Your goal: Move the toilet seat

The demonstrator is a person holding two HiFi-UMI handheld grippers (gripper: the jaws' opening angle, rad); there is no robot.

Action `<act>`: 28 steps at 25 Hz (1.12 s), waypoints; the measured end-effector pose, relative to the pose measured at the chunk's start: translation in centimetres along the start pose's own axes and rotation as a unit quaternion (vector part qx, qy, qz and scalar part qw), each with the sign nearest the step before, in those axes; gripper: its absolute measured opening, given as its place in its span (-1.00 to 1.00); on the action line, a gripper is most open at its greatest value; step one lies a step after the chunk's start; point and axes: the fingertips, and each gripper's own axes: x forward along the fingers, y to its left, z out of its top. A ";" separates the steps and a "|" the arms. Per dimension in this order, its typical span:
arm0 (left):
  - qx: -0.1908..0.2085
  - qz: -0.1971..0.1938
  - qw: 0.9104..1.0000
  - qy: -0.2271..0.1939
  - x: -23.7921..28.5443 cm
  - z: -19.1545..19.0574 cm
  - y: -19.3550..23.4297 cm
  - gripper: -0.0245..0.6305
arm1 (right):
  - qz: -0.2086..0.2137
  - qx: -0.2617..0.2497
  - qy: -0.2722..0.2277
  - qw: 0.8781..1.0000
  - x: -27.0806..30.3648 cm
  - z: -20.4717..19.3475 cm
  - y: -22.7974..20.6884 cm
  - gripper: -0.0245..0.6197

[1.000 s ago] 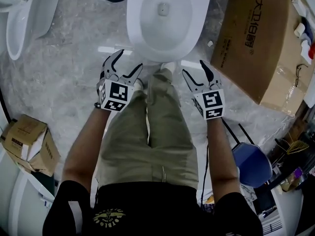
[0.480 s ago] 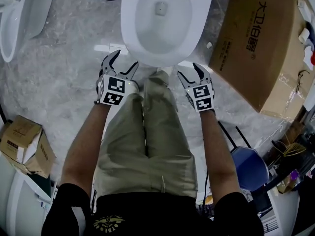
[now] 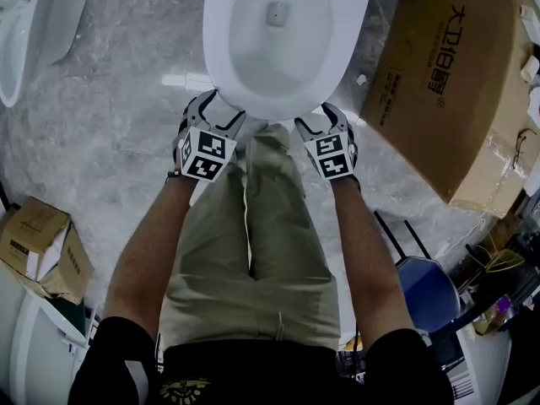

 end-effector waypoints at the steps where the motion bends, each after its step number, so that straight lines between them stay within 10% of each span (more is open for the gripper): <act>1: -0.001 0.000 1.000 -0.001 0.0 -0.1 0.1 0.06 | -0.002 0.005 -0.001 1.000 -0.1 0.1 0.0 -0.04; 28: 0.003 -0.020 1.000 0.013 -3.7 2.3 -0.2 0.06 | 0.012 0.053 -0.008 0.998 -7.9 4.8 1.2 -0.04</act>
